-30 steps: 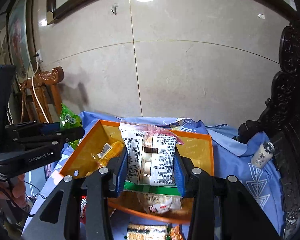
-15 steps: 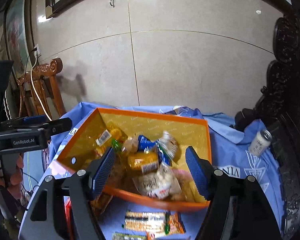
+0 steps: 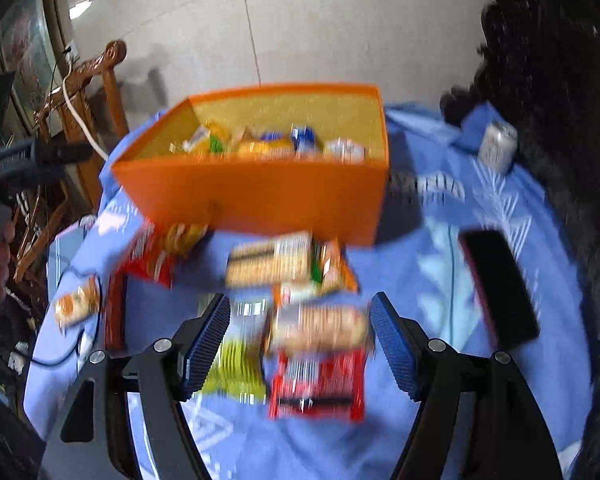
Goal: Organize snacks
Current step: 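Grasp the red-and-white biscuit pack with the right tool while the left tool grasps the red chip bag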
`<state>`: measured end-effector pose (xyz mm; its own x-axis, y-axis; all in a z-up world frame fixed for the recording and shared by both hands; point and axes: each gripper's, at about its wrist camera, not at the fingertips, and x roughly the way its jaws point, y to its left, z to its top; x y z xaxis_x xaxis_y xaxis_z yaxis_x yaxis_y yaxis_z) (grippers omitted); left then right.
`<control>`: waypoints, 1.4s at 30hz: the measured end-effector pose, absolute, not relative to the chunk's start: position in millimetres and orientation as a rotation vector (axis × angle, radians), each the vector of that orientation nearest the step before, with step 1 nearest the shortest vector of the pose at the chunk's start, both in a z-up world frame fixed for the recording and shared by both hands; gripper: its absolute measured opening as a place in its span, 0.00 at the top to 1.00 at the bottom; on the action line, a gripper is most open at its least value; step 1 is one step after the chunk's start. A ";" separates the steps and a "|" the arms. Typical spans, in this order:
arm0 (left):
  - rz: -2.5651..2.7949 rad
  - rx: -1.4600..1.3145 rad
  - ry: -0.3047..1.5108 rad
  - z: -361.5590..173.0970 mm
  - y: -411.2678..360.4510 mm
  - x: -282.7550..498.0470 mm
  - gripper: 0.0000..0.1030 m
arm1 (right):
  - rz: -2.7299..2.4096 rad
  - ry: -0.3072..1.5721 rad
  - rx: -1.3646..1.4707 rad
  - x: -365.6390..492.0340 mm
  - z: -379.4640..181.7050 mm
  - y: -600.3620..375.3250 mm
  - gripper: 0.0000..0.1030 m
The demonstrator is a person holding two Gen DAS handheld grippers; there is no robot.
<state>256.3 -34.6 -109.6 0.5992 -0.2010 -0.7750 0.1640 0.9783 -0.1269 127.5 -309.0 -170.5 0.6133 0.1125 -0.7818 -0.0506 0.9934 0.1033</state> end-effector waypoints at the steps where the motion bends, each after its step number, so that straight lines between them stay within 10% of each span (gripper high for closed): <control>1: -0.210 -0.043 0.911 -112.0 -32.9 252.8 0.04 | 0.095 0.922 0.073 122.1 -177.5 -308.9 0.29; 17: -0.154 -0.020 0.955 -125.3 -6.5 222.2 0.04 | 0.072 1.096 0.010 136.5 -254.3 -306.5 0.35; 42: -0.149 0.137 1.257 -255.6 -97.4 301.1 0.04 | 0.107 0.978 0.208 116.1 -196.2 -295.9 0.44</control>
